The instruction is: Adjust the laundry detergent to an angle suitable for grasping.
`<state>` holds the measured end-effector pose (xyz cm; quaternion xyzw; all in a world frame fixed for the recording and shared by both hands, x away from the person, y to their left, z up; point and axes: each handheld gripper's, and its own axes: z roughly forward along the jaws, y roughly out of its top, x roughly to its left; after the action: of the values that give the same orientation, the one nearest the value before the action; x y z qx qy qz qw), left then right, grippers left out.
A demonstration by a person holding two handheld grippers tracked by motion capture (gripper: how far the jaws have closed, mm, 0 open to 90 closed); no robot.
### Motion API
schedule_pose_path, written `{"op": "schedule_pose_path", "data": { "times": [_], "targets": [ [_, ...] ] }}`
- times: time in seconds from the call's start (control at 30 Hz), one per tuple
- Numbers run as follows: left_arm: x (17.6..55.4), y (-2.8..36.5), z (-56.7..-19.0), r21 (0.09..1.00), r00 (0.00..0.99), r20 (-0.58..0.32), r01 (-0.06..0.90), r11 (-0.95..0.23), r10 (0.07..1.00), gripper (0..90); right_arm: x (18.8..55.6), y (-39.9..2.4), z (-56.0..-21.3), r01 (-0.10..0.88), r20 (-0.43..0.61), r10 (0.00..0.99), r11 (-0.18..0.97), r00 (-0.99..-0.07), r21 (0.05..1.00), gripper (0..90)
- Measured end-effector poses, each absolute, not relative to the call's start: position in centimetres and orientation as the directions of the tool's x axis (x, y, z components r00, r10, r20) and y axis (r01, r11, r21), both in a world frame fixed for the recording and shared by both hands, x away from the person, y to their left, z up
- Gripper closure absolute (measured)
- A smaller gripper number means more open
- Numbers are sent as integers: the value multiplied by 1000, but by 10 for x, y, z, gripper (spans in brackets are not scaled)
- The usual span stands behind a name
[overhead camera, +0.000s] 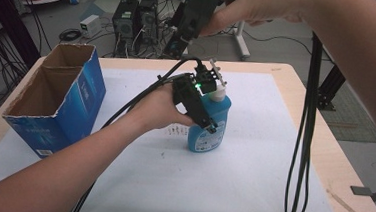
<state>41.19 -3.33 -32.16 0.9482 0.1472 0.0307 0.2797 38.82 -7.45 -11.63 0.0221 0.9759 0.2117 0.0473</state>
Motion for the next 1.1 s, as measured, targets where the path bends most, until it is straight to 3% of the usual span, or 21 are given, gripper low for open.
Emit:
{"op": "schedule_pose_path", "data": {
  "times": [0.5,1.1],
  "targets": [
    [415,-31,-322,538,950,-49,284,-794,307,313,389,-74,-117,26,-80,65,908,-995,418,169],
    [414,-35,-324,534,946,-46,294,-793,320,339,390,-75,-117,25,-80,65,908,-995,419,169]
  ]
}}
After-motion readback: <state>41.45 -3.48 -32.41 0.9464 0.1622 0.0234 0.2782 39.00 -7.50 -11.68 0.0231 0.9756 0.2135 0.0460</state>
